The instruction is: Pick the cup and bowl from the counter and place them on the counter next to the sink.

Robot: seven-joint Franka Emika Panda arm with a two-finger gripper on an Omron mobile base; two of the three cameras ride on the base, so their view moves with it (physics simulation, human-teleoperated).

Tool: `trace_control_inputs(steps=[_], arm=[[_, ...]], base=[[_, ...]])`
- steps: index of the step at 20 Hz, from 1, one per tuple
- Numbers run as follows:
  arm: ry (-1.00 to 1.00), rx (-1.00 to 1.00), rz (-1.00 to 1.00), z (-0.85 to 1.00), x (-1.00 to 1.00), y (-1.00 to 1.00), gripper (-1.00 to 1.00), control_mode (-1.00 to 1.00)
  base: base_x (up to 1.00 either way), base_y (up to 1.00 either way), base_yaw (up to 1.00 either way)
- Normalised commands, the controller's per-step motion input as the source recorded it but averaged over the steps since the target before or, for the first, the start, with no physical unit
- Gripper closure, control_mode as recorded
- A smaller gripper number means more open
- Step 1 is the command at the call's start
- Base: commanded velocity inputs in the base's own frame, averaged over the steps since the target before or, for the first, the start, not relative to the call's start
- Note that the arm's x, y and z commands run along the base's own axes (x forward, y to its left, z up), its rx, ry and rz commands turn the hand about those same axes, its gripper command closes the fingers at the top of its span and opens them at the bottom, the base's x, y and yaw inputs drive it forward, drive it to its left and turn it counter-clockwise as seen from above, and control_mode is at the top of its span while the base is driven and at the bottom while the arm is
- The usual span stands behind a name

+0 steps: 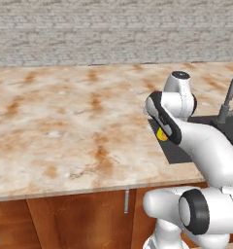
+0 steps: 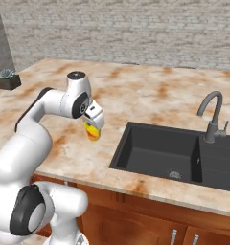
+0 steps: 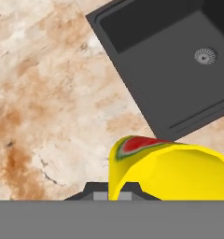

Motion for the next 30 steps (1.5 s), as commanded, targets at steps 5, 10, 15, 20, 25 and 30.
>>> trace_control_inputs(steps=[5, 10, 15, 20, 25, 30], arm=[[-0.01, 0.0, 0.02, -0.26, 0.28, -0.1, 1.0, -1.0], [-0.04, 0.0, 0.03, -0.46, 0.31, 0.0, 1.0, -1.0], [-0.02, 0.0, 0.02, -0.37, 0.22, 0.0, 1.0, -1.0], [0.0, 0.0, 0.0, -0.29, 0.16, 0.0, 1.0, -1.0], [0.0, 0.0, 0.0, -0.37, 0.13, 0.0, 1.0, -1.0], [0.0, 0.0, 0.0, -0.44, 0.03, 0.0, 1.0, -1.0]], base=[[0.0, 0.0, 0.0], [0.0, 0.0, 0.0], [0.0, 0.0, 0.0], [0.0, 0.0, 0.0], [0.0, 0.0, 0.0], [0.0, 0.0, 0.0]])
